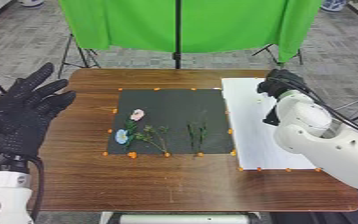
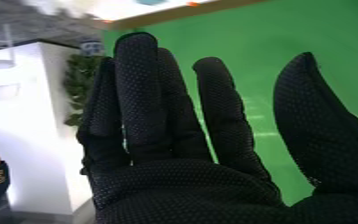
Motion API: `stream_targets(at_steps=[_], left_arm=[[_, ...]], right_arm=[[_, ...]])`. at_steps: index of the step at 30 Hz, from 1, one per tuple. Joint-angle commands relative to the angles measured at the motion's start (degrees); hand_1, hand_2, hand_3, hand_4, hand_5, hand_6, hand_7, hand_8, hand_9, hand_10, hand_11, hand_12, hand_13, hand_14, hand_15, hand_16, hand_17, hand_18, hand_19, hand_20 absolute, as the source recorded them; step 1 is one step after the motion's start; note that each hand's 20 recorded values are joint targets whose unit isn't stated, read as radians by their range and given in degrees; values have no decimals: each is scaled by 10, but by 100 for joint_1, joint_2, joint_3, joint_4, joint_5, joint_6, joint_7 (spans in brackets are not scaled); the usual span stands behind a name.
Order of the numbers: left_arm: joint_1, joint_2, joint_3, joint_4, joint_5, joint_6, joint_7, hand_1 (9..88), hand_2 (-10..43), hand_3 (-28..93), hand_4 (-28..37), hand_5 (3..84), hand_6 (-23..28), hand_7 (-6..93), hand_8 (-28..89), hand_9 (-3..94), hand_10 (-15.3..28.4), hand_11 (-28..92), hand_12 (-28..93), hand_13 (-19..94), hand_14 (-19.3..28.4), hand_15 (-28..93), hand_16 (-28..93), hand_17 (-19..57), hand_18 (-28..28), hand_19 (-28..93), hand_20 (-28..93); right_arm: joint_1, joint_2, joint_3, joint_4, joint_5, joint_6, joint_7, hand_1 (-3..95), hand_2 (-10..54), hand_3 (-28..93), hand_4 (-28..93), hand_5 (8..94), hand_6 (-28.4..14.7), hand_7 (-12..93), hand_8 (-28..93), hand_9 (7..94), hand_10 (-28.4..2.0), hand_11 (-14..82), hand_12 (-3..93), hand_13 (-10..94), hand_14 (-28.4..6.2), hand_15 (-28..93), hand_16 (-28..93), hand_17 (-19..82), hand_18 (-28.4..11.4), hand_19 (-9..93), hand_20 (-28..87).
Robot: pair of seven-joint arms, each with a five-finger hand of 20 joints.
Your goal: Arrange flowers
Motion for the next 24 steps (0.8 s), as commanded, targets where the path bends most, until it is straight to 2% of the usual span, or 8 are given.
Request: stream_targets(at_steps=[1,4,11,13,16,21,24], left_arm=[[-29,-77,137,36,-4,10,-73,197,97,757,-283,347,92,125,-83,305,202,282,113,254,284,621,-127,-50,260,669,196],[-28,-64,133,32,4,-7,-70,198,97,756,-283,347,92,125,-84,305,203,282,113,253,284,620,-127,-50,260,668,196],[70,-143,57,-17,15,3,-98,198,97,758,-283,347,91,126,-84,307,203,285,113,254,284,621,-127,-46,259,675,200],[37,-129,63,-6,-5,2,-76,198,96,760,-283,347,91,126,-84,307,203,285,112,255,284,621,-127,-46,259,675,200],[-98,-132,116,34,6,-41,-137,201,96,760,-283,347,92,126,-84,306,202,285,112,254,284,621,-127,-47,259,672,199],[-60,-150,117,25,-6,-33,-121,202,96,760,-283,347,92,126,-84,306,201,287,112,253,284,621,-127,-51,257,666,197],[-98,-153,126,47,-4,-56,-164,203,95,762,-283,347,92,126,-84,306,201,286,111,253,284,621,-127,-52,257,663,197]], right_arm=[[200,216,-415,247,-180,-374,278,246,34,840,-239,491,-36,162,-130,513,-208,212,148,457,-177,707,75,145,-231,774,294],[-197,310,33,187,-137,-578,378,253,24,841,-239,495,-34,165,-133,513,-207,210,147,455,-176,707,76,145,-232,775,292],[-734,500,369,91,-436,-622,647,277,4,836,-243,505,-45,162,-133,510,-210,207,147,447,-180,713,77,151,-236,787,290],[-761,509,372,67,-489,-624,834,281,1,834,-243,506,-46,160,-133,498,-218,202,147,445,-182,715,77,155,-237,795,289],[-943,530,621,4,-358,-983,975,288,-5,829,-242,512,-53,154,-132,493,-229,199,148,437,-195,729,79,175,-242,830,296],[-1112,526,783,84,-138,-1128,903,291,-12,826,-240,505,-65,137,-128,476,-242,188,147,421,-210,736,77,180,-245,847,294],[-1142,526,815,131,66,-1149,870,295,-19,825,-240,498,-64,133,-124,474,-243,186,148,417,-211,738,75,176,-244,849,291]])
